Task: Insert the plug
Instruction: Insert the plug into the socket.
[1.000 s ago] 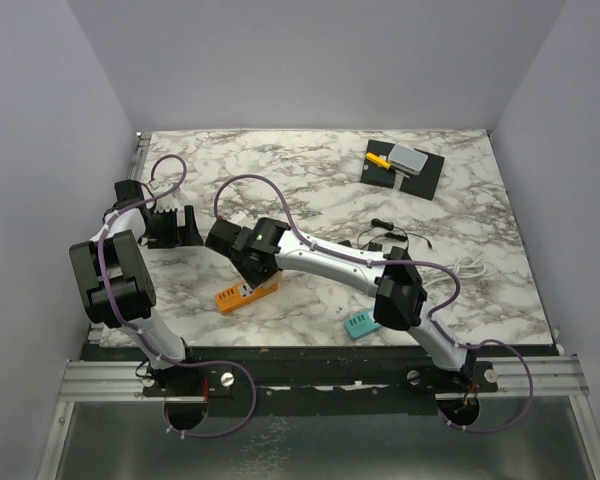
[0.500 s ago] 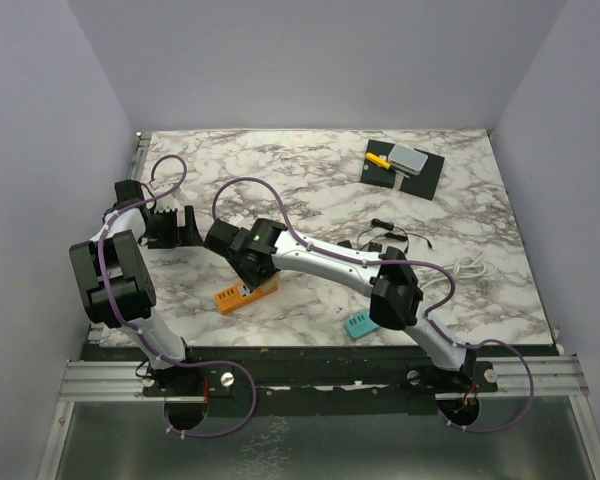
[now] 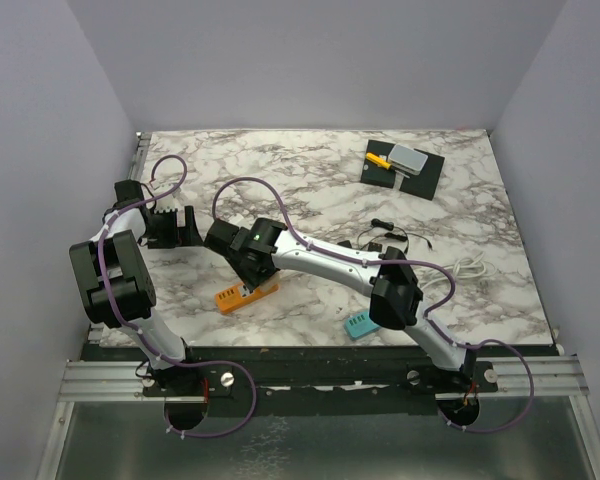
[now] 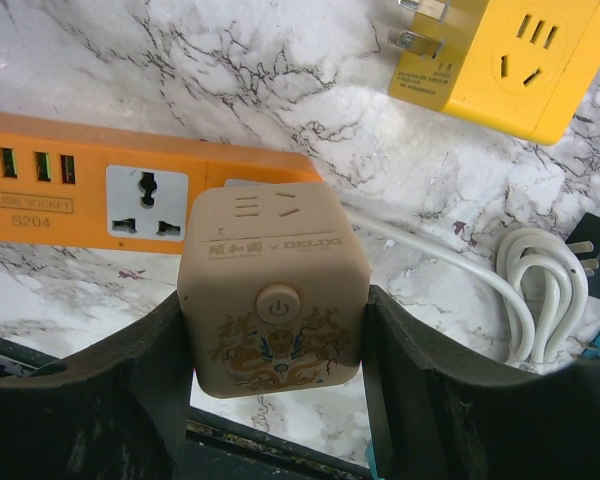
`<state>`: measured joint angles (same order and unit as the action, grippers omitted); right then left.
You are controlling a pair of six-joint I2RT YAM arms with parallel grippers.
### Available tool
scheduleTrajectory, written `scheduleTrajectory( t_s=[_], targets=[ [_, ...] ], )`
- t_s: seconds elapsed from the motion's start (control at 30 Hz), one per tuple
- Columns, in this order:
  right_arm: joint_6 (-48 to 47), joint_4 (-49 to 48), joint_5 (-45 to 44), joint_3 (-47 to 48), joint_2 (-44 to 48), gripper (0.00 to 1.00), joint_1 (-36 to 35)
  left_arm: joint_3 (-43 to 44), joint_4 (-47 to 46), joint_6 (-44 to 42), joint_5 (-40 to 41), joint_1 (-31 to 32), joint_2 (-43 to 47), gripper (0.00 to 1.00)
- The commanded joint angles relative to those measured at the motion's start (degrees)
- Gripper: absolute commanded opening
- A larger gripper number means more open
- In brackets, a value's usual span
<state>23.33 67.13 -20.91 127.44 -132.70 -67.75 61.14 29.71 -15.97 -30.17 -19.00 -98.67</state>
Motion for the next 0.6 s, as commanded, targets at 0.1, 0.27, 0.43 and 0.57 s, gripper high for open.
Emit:
scheduleTrajectory(
  t_s=[0.1, 0.27, 0.43, 0.57],
  targets=[
    [1.5, 1.0, 1.8, 1.0, -1.8, 0.01, 0.2, 0.0, 0.6, -1.0, -0.8, 0.0, 0.3, 0.99],
    [2.5, 0.7, 2.9, 0.7, -0.9, 0.01, 0.1, -0.2, 0.5, -1.1, -0.7, 0.0, 0.4, 0.99],
    [3.0, 0.6, 2.8, -0.3, -0.5, 0.01, 0.1, -0.3, 0.3, -1.0, -0.6, 0.0, 0.4, 0.99],
    [3.0, 0.5, 2.9, -1.5, -0.9, 0.01, 0.1, -0.6, 0.2, -1.1, -0.6, 0.0, 0.6, 0.99]
  ],
)
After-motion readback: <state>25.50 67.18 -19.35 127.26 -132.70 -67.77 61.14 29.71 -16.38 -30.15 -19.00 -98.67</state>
